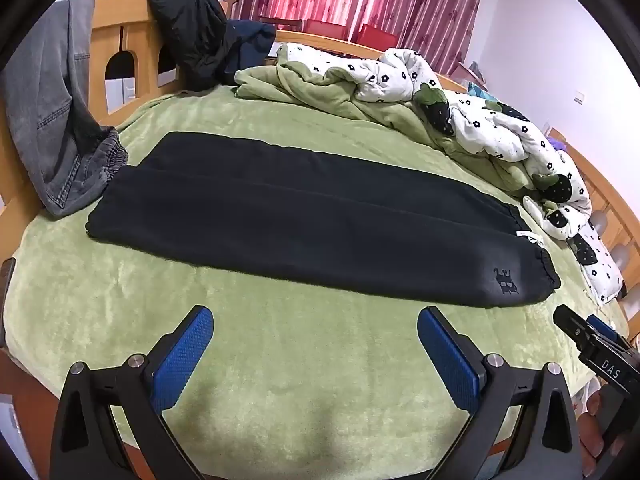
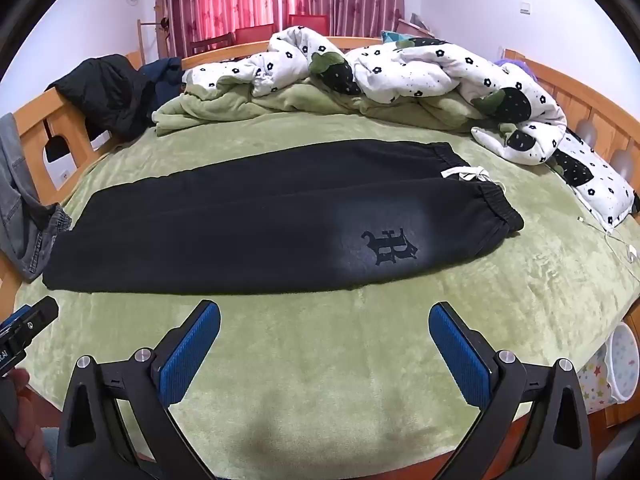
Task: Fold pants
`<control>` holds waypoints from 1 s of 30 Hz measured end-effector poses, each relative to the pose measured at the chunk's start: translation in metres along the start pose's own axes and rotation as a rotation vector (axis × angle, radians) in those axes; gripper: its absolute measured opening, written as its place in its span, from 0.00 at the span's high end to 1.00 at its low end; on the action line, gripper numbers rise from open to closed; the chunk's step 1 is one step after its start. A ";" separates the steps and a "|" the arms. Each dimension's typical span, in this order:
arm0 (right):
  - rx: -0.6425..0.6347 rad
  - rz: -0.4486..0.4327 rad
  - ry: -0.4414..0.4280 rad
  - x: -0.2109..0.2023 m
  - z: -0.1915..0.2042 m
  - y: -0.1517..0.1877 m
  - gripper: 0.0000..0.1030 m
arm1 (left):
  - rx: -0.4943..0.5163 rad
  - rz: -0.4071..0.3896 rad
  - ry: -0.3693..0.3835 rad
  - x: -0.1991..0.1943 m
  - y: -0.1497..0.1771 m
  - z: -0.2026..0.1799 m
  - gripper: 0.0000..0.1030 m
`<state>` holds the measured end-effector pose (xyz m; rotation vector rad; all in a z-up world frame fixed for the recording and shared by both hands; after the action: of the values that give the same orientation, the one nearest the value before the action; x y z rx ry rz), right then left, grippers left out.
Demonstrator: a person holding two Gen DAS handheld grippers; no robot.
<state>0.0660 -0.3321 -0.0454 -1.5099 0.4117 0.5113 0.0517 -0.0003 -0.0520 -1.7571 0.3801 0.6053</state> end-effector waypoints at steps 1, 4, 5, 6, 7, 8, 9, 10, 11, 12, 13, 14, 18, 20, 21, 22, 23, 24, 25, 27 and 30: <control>-0.002 -0.005 0.000 0.000 -0.001 0.000 0.01 | 0.004 -0.002 0.010 -0.002 -0.002 -0.009 0.01; -0.001 0.003 -0.001 0.000 -0.001 0.002 0.01 | -0.018 -0.026 0.028 -0.008 -0.003 -0.005 0.01; -0.004 0.003 0.000 -0.001 -0.001 0.002 0.01 | -0.022 -0.026 0.034 -0.008 -0.005 -0.003 0.01; -0.005 0.003 0.001 -0.002 -0.001 0.003 0.01 | -0.026 -0.025 0.036 -0.008 -0.004 -0.001 0.01; 0.005 0.016 -0.003 0.000 -0.001 0.003 0.01 | -0.030 -0.021 0.035 -0.008 -0.003 0.002 0.01; 0.002 0.016 -0.001 0.001 0.002 0.002 0.01 | -0.033 -0.020 0.037 -0.009 -0.003 0.002 0.01; 0.000 0.017 0.000 0.001 0.003 0.002 0.01 | -0.041 -0.015 0.041 -0.006 -0.001 0.006 0.01; 0.004 0.014 -0.003 0.000 0.000 0.004 0.01 | -0.046 -0.012 0.043 -0.004 0.000 0.010 0.01; 0.006 0.013 -0.003 0.000 0.000 0.004 0.01 | -0.048 -0.011 0.043 -0.004 0.000 0.011 0.01; 0.006 0.014 -0.003 0.000 0.000 0.004 0.01 | -0.048 -0.009 0.042 -0.003 0.000 0.011 0.01; 0.007 0.013 -0.004 0.001 0.000 0.004 0.01 | -0.047 -0.010 0.043 -0.003 0.001 0.011 0.01; 0.007 0.014 -0.004 0.001 0.000 0.004 0.01 | -0.047 -0.010 0.043 -0.003 0.001 0.011 0.01; 0.009 0.017 -0.004 0.001 0.001 0.003 0.01 | -0.047 -0.009 0.042 -0.003 0.000 0.011 0.01; 0.011 0.019 -0.006 0.001 0.003 0.002 0.01 | -0.046 -0.009 0.040 -0.003 -0.001 0.012 0.01; 0.017 0.016 -0.008 0.001 -0.001 0.004 0.01 | -0.045 -0.009 0.039 -0.003 -0.001 0.013 0.01; 0.018 0.014 -0.007 0.000 -0.001 0.003 0.01 | -0.045 -0.009 0.040 -0.002 -0.001 0.014 0.01; 0.018 0.014 -0.006 0.002 -0.001 0.004 0.01 | -0.044 -0.010 0.039 -0.002 -0.001 0.013 0.01; 0.020 0.013 -0.006 0.002 -0.001 0.004 0.01 | -0.044 -0.011 0.038 -0.003 -0.001 0.012 0.01; 0.020 0.014 -0.005 0.002 -0.001 0.004 0.01 | -0.044 -0.013 0.037 -0.003 -0.001 0.012 0.01; 0.022 0.012 -0.006 0.001 -0.002 0.003 0.01 | -0.045 -0.016 0.037 -0.003 -0.002 0.013 0.01; 0.030 0.005 -0.008 0.000 -0.003 0.003 0.01 | -0.039 -0.018 0.033 -0.004 -0.002 0.013 0.01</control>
<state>0.0646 -0.3353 -0.0478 -1.4779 0.4153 0.5128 0.0470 0.0121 -0.0508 -1.8080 0.3769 0.5749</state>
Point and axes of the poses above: each gripper's, at about its wrist camera, not at the fingertips, and x roughly the way its jaws point, z to its left, y to its underside, the point moved 7 cm from there along x, roughly the way its jaws point, and after that the axes turned 11 degrees about -z, right-handed, at the moved point
